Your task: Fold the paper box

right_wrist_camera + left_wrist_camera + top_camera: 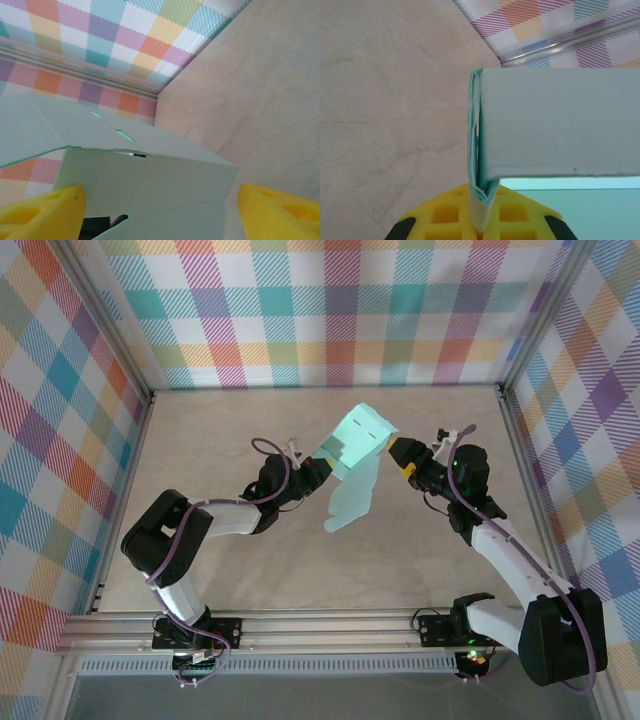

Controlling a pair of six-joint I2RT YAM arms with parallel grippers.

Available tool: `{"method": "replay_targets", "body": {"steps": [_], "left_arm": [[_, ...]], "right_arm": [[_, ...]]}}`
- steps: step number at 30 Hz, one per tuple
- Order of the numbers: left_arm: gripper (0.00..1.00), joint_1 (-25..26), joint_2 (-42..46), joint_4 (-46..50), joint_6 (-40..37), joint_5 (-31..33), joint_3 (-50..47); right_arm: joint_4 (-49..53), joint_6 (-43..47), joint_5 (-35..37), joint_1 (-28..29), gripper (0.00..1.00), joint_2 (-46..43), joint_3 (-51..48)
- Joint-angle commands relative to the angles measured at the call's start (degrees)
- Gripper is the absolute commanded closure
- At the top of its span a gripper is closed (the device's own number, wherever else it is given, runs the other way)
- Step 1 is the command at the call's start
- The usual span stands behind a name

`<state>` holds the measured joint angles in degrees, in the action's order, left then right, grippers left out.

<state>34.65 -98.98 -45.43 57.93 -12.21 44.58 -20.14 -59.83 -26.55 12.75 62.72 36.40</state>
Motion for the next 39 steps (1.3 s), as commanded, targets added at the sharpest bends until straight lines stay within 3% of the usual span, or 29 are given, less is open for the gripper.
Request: {"method": "replay_targets", "body": {"steps": [1,15,26,30,33,39], "left_arm": [[1.00,-0.38,-1.16,-4.09,1.31,-1.77,1.73],[1.00,-0.30,-2.10,-5.00,-2.11,-2.15,1.57],[1.00,-0.27,-3.16,-5.30,-4.45,-1.24,0.75],[1.00,-0.20,-4.27,-6.42,-3.98,-1.33,0.69],[1.00,-0.20,-4.40,-6.28,-3.97,-1.46,0.85],[1.00,-0.22,-4.08,-6.24,-4.22,-1.33,0.69]], "right_arm": [[-5.69,-2.83,-4.42,-0.10,0.23,1.03,0.06],[-1.73,-4.87,-8.96,-0.10,0.46,5.31,2.36],[-9.23,-9.85,-9.52,-0.05,0.40,5.06,0.77],[-8.48,-10.18,-10.19,-0.09,0.49,6.14,0.76],[-7.82,-10.40,-9.60,-0.10,0.65,6.44,0.23],[-5.23,-10.36,-10.08,-0.10,0.67,7.41,0.91]]}}
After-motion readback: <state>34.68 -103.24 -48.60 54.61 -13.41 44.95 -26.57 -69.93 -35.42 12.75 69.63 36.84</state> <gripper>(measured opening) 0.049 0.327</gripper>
